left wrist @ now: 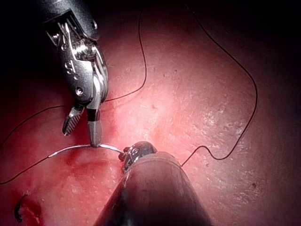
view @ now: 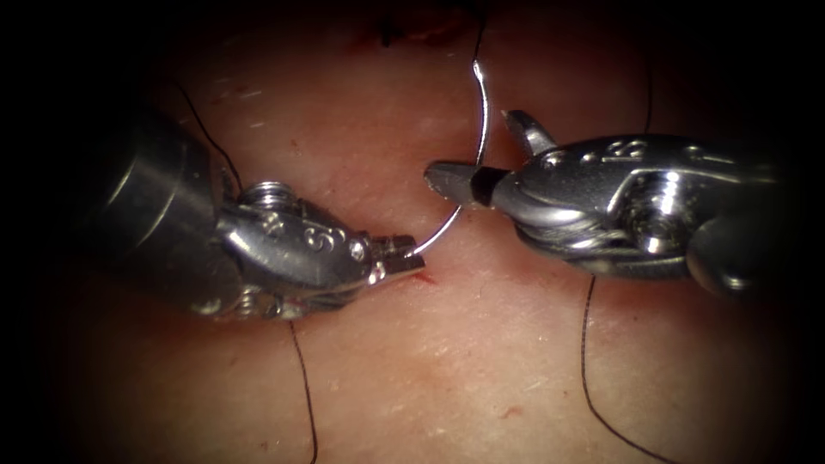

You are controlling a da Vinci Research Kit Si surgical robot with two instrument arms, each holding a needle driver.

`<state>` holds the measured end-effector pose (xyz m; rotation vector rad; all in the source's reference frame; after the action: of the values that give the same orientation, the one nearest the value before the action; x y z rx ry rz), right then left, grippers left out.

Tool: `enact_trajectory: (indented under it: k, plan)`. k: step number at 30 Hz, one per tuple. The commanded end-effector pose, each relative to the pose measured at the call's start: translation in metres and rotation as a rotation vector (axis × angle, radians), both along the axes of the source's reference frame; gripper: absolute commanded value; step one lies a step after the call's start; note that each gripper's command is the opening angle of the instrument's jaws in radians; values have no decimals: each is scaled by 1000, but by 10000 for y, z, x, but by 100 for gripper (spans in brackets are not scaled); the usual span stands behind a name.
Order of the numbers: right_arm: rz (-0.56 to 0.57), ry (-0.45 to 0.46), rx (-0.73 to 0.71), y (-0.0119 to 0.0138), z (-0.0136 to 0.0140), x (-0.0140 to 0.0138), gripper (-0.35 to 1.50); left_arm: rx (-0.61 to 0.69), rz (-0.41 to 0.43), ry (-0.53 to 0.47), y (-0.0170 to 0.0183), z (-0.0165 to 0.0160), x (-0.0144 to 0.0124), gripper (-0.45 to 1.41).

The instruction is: Wound Closure

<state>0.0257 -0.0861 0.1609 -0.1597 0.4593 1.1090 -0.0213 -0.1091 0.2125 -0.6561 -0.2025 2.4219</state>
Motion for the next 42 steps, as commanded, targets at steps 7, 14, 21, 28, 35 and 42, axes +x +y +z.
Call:
enact_trajectory:
  k: [7,14,21,28,35,42]
  plan:
    - [42,-22,-8,-5,7,2,108,-21,-1,11,-18,-5,-7,-45]
    - [63,-17,-17,-5,22,3,110,-48,1,10,-21,-9,-7,-45]
    - [87,32,2,-7,30,22,111,-65,16,18,-24,-12,-13,-45]
    - [89,31,0,-7,34,24,111,-69,17,21,-25,-17,-13,-45]
    - [77,23,18,-11,45,27,111,-80,26,19,-25,-30,-13,-45]
    - [79,22,18,-11,45,26,108,-85,32,19,-26,-36,-15,-43]
